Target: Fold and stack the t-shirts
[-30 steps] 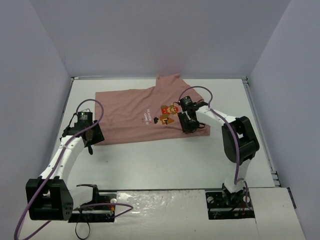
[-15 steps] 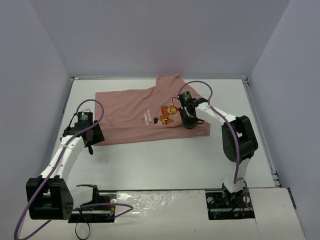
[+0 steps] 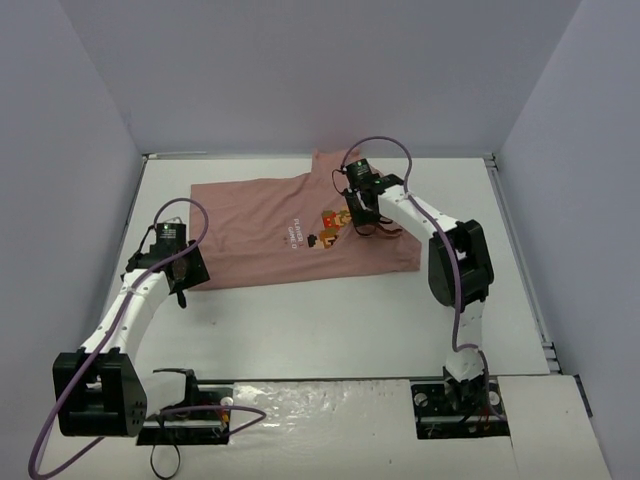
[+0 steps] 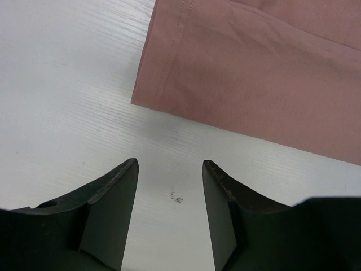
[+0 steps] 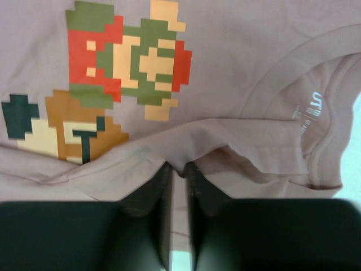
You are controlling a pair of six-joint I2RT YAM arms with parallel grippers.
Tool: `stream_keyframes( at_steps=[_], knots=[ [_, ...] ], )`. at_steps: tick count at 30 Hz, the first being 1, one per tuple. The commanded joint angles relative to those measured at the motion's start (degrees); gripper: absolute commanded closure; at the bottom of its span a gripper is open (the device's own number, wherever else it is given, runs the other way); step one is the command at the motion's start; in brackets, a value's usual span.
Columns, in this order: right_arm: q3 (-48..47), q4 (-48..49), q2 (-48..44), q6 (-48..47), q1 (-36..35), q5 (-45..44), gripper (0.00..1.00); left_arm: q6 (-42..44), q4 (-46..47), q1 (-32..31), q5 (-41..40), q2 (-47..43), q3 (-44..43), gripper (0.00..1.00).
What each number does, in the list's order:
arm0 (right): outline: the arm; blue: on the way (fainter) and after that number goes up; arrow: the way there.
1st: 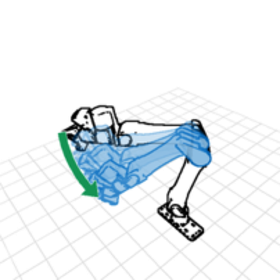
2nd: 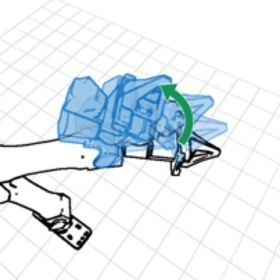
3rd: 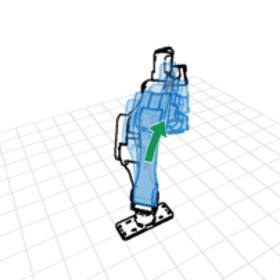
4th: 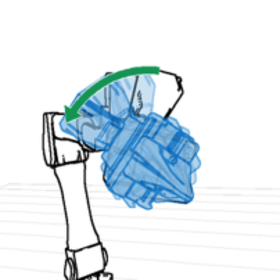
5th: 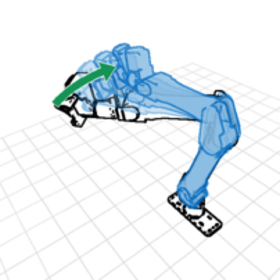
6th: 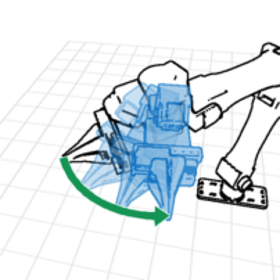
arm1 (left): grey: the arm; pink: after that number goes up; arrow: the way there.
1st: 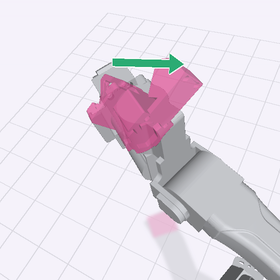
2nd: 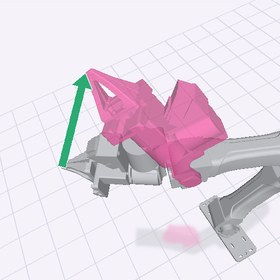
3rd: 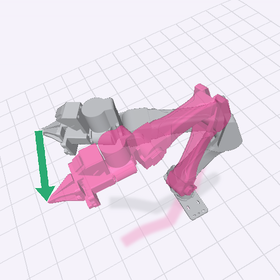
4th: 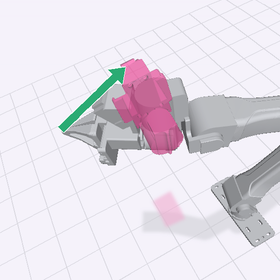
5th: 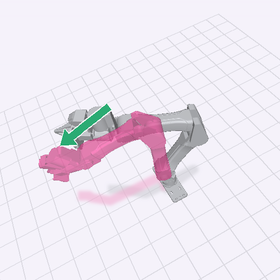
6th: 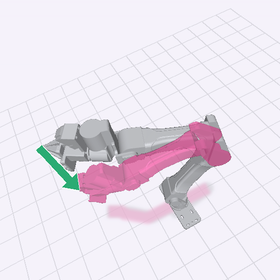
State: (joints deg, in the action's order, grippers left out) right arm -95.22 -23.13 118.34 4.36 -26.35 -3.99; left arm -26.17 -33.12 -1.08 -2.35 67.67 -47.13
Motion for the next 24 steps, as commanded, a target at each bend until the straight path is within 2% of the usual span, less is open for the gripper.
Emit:
stream_keyframes(
  at_steps=[1,4,10,19,24],
  knots=[
    [-5.7,-0.72,1.96,-1.65,-0.53,-3.23,0.73,0.6,1.5,-0.75,0.22,-0.74,-0.29,0.54],
    [-8.84,-1.04,2.33,-1.92,-0.4,-4.87,0.66,0.54,1.52,-1.4,0.06,-0.82,-0.15,0.54],
    [-13.33,-2.22,0.11,-1.47,1.03,-5.87,0.64,0.33,1.53,-1.6,0.33,-0.65,-0.33,0.54],
    [7.9,-2.42,-10.61,6.87,4.71,-1.24,0.64,0.42,1.86,-1.64,0.53,-0.52,-0.61,0.54],
    [13.94,-0.84,-11.24,9.17,6.96,1.16,0.64,0.42,2.18,-1.64,0.67,-0.61,-0.68,0.54]
  ],
)
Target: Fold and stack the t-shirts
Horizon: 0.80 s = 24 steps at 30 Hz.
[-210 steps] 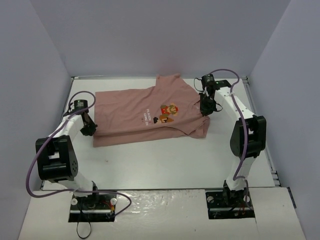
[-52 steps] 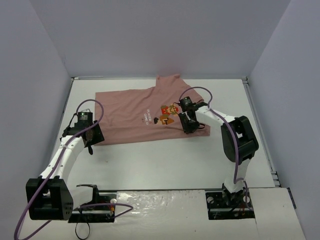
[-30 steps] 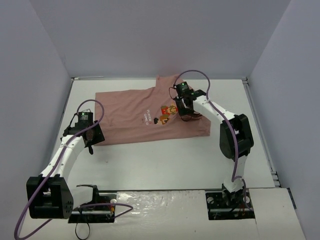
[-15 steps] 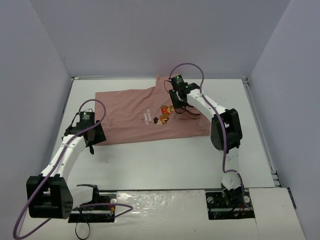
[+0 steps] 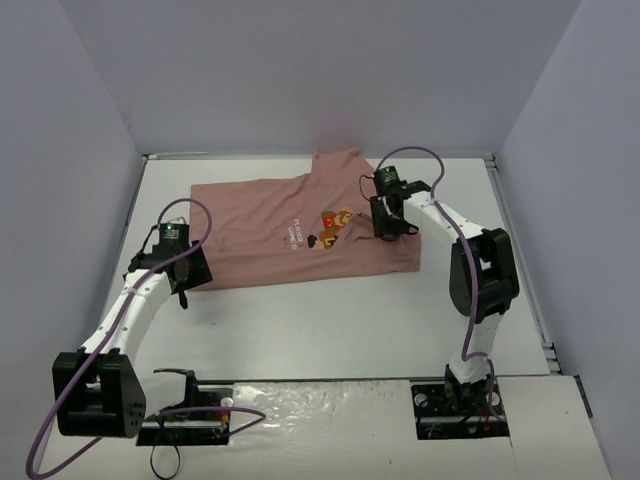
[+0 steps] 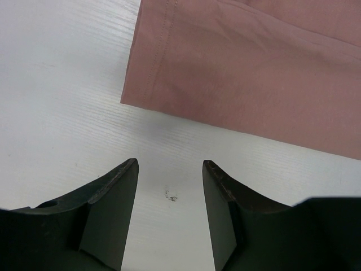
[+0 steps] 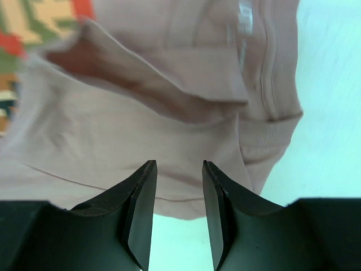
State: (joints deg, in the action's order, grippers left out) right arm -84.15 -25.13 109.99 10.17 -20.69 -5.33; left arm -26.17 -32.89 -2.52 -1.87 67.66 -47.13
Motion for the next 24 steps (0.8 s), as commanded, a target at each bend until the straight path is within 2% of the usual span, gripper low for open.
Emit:
stream_keyframes(
  at_steps=[1,8,17,24],
  knots=[
    [3.15,1.5,-2.5,3.51,1.85,3.17,0.65,0.42,1.95,-0.2,0.27,-0.46,-0.75,0.54],
    [-0.11,4.06,3.06,4.65,3.99,7.03,0.65,0.6,1.84,-0.2,-0.12,-0.74,-0.59,0.54],
    [-10.4,4.39,12.13,4.93,4.51,6.66,0.66,0.77,1.86,-0.2,-0.58,-0.95,-0.5,0.54],
    [-20.55,4.4,14.16,4.36,4.42,6.2,0.65,0.76,1.85,-0.2,-0.66,-1.1,-0.41,0.54]
  ],
)
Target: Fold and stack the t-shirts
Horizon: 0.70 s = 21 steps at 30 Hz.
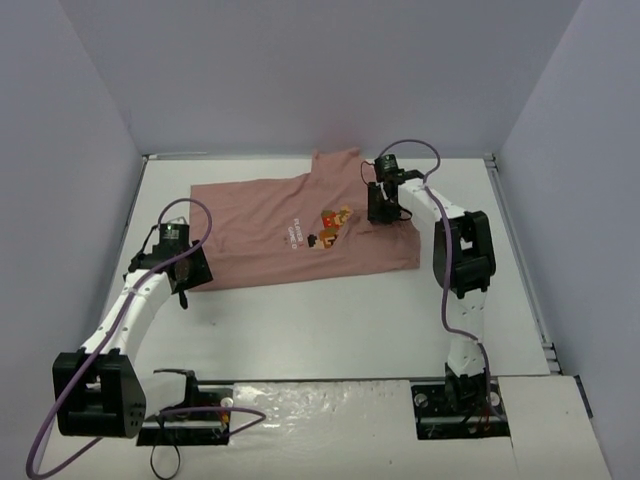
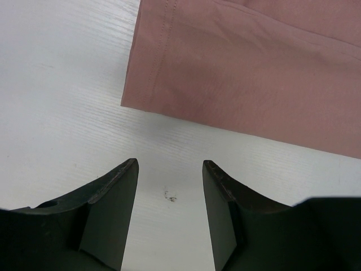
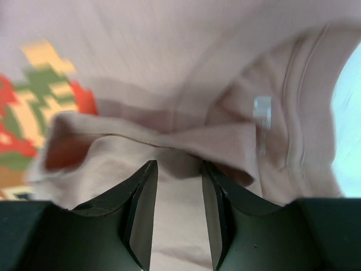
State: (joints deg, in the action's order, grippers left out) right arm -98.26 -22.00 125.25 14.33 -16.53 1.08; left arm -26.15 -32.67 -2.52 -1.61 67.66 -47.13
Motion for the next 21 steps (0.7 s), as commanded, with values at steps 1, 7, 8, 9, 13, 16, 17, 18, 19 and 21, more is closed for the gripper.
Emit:
stream_keyframes(
  at_steps=[1,7,8,9,13,16,17,18,19,21],
  knots=[
    [-8.96,1.32,-0.81,-0.14,0.21,-0.27,0.65,0.68,1.57,-0.2,-0.8,-0.99,-0.41,0.54],
    [-14.45,1.26,0.06,-2.65,-0.02,-0.22,0.64,0.66,1.55,-0.2,-0.33,-0.6,-0.5,0.54],
    [-14.2,1.21,-0.44,-2.9,-0.03,0.19,0.64,0.66,1.6,-0.2,-0.32,-0.64,-0.5,0.54],
    [-13.67,1.17,-0.97,-3.42,-0.12,1.45,0.64,0.66,1.64,-0.2,-0.32,-0.64,-0.5,0.54],
    [-7.87,1.26,-4.77,-5.59,-1.95,5.11,0.63,0.58,1.73,-0.2,-0.04,-0.5,-0.6,0.54],
    [-4.32,1.34,-6.42,-3.69,-4.21,4.27,0.62,0.57,1.82,-0.2,0.12,-0.42,-0.68,0.54],
    [-3.85,1.34,-6.5,-1.63,-5.05,3.28,0.61,0.5,1.82,-0.2,0.19,-0.35,-0.75,0.54],
    [-3.6,1.43,-6.42,0.27,-5.54,2.32,0.61,0.49,1.86,-0.2,0.34,-0.29,-0.77,0.54],
    [-3.43,1.55,-6.3,2.0,-5.97,1.48,0.61,0.49,1.92,-0.2,0.48,-0.25,-0.77,0.54],
    [-3.61,1.89,-5.79,4.61,-6.68,0.43,0.6,0.49,1.91,-0.2,0.55,-0.25,-0.76,0.54]
  ],
)
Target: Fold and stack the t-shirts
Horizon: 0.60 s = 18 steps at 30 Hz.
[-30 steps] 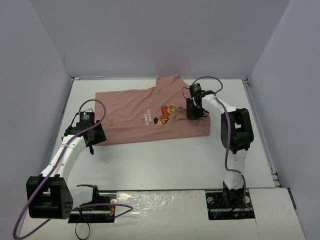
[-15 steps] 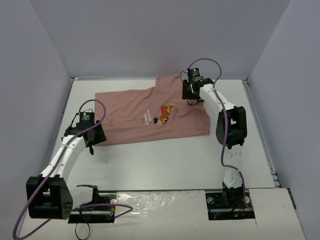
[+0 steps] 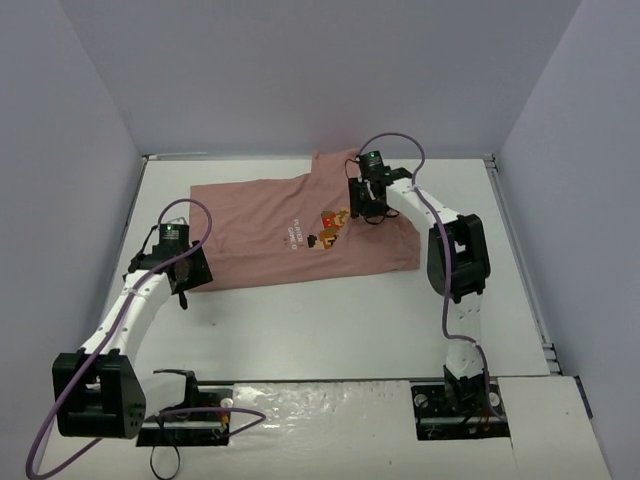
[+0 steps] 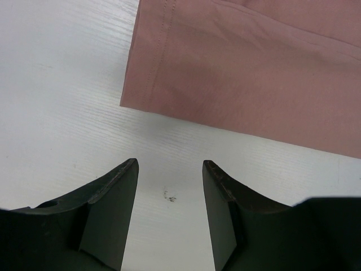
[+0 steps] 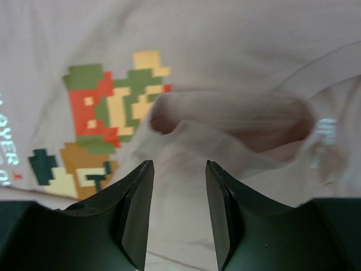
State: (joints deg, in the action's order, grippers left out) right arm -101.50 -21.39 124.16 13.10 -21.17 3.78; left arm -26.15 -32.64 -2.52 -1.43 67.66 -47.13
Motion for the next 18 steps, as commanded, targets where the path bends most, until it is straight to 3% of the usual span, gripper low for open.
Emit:
stream_keyframes(
  at_steps=[1,8,18],
  knots=[
    [-0.53,1.59,-4.3,8.2,-2.2,-3.53,0.58,0.49,1.88,-0.2,0.37,-0.25,-0.68,0.54],
    [-1.93,2.05,-1.86,18.07,-3.61,-10.26,0.5,0.49,1.79,-0.2,0.28,-0.7,-0.5,0.54],
    [-5.94,2.23,3.32,19.9,-3.7,-10.11,0.5,0.58,1.84,-0.2,0.37,-0.86,-0.59,0.54]
  ],
)
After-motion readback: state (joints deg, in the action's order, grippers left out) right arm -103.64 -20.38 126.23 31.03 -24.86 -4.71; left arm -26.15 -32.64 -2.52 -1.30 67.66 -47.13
